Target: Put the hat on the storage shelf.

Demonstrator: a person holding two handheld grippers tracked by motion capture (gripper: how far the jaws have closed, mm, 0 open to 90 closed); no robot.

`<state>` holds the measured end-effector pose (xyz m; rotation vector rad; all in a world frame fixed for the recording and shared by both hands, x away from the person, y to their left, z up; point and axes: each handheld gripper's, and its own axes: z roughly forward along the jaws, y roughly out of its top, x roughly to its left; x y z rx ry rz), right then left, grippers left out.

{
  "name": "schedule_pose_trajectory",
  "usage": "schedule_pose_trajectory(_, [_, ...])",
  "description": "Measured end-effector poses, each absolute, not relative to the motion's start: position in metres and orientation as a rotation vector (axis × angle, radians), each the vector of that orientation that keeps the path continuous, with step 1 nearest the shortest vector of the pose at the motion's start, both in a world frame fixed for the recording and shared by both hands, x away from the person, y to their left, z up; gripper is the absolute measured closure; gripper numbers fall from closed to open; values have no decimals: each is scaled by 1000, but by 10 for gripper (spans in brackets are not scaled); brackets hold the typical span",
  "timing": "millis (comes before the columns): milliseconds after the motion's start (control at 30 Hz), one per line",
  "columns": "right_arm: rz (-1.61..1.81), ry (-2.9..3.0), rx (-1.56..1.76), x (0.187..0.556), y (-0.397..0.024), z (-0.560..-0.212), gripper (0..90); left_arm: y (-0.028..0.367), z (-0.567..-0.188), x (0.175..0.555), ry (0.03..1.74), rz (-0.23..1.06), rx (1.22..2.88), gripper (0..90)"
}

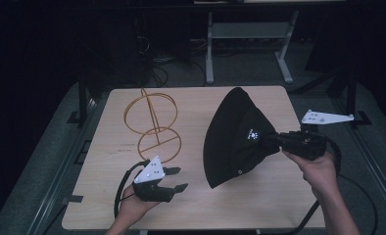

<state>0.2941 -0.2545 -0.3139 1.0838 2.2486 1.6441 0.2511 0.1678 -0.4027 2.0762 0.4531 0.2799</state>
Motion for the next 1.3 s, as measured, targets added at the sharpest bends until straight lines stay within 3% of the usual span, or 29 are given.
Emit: schedule_pose_trajectory(1300, [1736, 2222, 1046, 342, -207, -252, 879, 157, -413, 252, 360, 246, 2105, 383])
